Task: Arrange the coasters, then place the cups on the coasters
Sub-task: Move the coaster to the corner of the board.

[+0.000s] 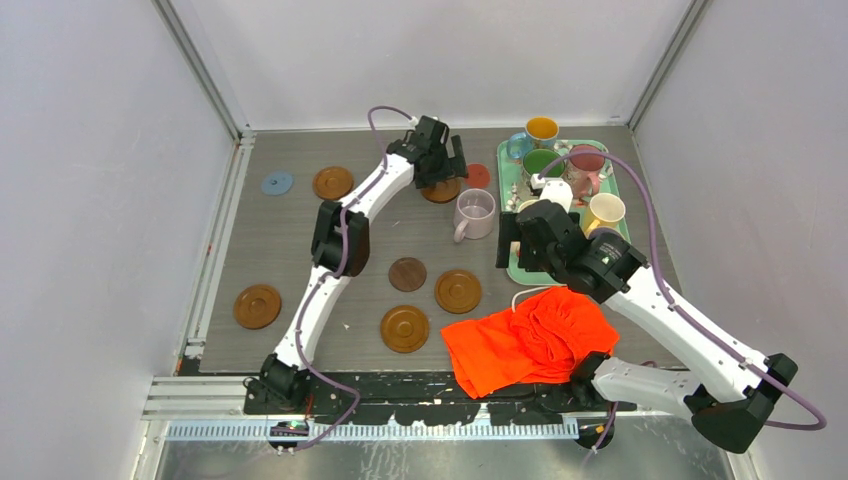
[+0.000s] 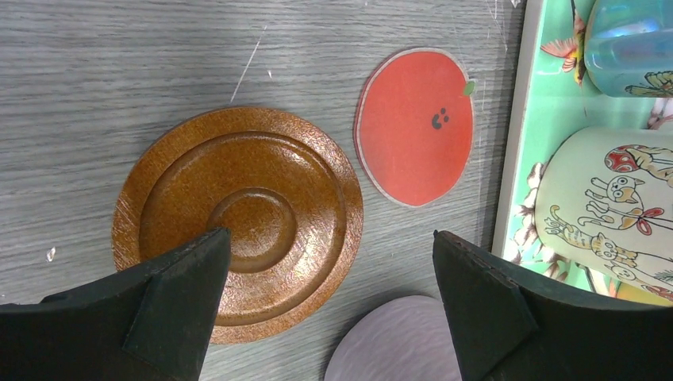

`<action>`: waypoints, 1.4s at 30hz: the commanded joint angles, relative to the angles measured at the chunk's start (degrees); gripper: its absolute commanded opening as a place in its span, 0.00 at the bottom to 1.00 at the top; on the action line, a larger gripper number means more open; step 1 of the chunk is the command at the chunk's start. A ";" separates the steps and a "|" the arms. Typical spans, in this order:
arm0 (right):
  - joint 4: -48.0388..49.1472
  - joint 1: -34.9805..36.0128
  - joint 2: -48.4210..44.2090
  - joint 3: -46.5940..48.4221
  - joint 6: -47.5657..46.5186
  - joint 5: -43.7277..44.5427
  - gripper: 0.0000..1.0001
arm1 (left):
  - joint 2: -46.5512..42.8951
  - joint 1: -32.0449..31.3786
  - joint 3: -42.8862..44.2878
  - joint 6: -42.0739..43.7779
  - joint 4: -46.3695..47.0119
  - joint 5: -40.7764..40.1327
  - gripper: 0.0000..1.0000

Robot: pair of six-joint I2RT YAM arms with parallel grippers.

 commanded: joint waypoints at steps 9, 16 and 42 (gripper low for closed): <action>-0.27 0.23 -1.63 0.47 1.32 1.28 1.00 | 1.62 0.01 3.18 -1.10 -0.65 -1.37 1.00; -0.48 0.28 -2.11 0.14 1.60 1.65 1.00 | -0.93 3.46 -1.11 -0.36 -0.55 -0.93 1.00; 1.48 0.24 -0.64 -0.01 1.29 0.83 1.00 | -7.17 11.91 -11.58 4.21 -0.55 0.23 1.00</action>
